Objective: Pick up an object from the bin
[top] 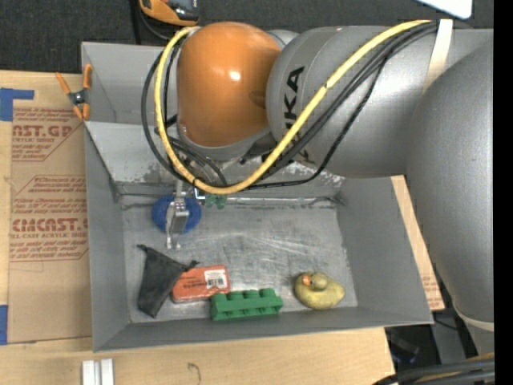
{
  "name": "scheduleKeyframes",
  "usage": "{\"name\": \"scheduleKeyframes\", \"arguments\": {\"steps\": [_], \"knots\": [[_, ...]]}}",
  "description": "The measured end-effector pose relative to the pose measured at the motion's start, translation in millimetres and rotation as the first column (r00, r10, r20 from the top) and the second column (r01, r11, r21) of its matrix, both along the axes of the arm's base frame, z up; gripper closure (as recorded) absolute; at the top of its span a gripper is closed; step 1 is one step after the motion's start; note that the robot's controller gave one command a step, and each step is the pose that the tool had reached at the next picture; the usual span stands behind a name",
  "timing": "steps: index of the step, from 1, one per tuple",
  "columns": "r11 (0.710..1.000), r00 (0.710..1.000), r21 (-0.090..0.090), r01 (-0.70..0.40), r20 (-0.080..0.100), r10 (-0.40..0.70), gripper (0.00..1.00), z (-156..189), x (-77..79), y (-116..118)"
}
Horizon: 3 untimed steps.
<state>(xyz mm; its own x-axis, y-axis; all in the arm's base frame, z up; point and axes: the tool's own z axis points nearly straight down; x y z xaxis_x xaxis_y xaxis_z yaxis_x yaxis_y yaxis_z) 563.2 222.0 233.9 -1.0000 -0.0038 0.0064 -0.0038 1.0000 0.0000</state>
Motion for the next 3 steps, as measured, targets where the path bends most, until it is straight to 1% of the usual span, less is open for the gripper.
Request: {"name": "scheduleKeyframes", "arguments": {"steps": [1, 2, 3], "knots": [[1.000, 1.000, 0.002, 0.003, 0.008, -0.003, 1.00, 5, 1.9, -2], [1.000, 1.000, 0.002, 0.003, 0.008, -0.003, 1.00, 5, 1.9, -2], [0.995, 0.995, 0.000, -0.097, 0.005, 0.097, 0.00, -83, -6.7, -17]]}}
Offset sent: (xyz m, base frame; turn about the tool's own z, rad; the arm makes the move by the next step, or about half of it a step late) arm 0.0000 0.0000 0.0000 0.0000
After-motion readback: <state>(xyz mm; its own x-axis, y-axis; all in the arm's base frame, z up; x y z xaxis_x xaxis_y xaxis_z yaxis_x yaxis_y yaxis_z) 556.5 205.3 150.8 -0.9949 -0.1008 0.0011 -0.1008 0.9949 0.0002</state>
